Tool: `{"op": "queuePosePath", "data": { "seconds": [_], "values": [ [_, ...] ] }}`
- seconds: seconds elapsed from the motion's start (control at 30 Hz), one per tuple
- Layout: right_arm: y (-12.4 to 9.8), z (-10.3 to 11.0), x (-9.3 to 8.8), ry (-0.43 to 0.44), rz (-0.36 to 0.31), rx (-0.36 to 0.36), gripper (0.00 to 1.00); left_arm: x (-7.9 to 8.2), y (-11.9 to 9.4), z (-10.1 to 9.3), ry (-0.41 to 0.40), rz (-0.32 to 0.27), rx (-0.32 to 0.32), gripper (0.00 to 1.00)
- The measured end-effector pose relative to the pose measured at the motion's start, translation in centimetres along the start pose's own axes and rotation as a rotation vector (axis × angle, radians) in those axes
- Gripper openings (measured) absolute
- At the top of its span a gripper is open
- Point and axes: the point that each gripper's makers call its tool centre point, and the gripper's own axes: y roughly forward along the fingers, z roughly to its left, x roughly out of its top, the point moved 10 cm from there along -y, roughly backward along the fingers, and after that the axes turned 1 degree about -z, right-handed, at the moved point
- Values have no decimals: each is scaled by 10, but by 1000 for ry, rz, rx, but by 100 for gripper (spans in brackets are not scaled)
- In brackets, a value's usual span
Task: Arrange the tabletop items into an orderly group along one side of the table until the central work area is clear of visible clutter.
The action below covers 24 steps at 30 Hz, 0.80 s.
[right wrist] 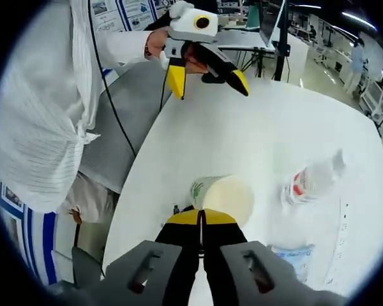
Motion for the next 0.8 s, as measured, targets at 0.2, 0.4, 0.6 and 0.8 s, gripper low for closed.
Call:
{"op": "queuePosePath", "data": {
  "seconds": [0.2, 0.4, 0.6, 0.8],
  "values": [
    [-9, -13, -3, 9, 20, -49, 0, -2, -2, 2, -6, -3, 7, 67],
    [-16, -28, -9, 3, 64, -97, 0, -5, -3, 4, -12, -2, 11, 67],
    [-21, -43, -11, -19, 116, -155, 0, -8, -4, 6, -19, -2, 16, 67],
    [-24, -55, -11, -50, 149, -231, 0, -10, -6, 7, -28, -4, 23, 67]
  ]
}}
